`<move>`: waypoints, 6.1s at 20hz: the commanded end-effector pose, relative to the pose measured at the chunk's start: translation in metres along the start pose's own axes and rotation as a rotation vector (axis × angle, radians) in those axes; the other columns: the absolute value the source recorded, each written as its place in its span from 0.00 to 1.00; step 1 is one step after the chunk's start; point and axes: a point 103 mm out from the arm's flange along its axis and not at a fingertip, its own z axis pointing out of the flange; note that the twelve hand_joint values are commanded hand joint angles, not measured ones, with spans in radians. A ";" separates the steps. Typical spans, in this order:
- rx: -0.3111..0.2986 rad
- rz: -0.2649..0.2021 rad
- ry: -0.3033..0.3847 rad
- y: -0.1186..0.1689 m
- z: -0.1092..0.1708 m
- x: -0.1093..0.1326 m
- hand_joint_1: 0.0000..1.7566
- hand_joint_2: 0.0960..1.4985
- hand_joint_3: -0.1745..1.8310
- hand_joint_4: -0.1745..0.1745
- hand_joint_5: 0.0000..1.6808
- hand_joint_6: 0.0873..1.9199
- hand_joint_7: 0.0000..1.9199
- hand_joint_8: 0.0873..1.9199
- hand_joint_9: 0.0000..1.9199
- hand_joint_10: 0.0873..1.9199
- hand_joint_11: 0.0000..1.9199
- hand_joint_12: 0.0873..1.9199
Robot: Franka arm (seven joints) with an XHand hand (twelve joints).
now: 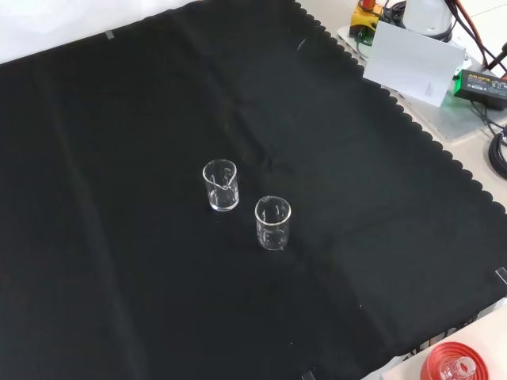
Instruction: Pick up the beaker on the right.
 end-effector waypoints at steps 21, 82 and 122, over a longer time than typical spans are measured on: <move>0.028 0.067 0.083 0.026 0.034 -0.022 0.21 0.77 0.20 0.29 0.19 0.00 0.06 0.26 0.08 0.33 0.00 0.48; 0.151 -0.257 0.366 0.209 0.284 0.022 0.41 0.38 0.40 0.28 0.19 0.00 0.11 0.30 0.16 0.34 0.00 0.58; 0.228 -0.336 0.648 0.233 0.386 0.037 0.48 0.25 0.49 0.29 0.20 0.00 0.14 0.30 0.19 0.32 0.00 0.65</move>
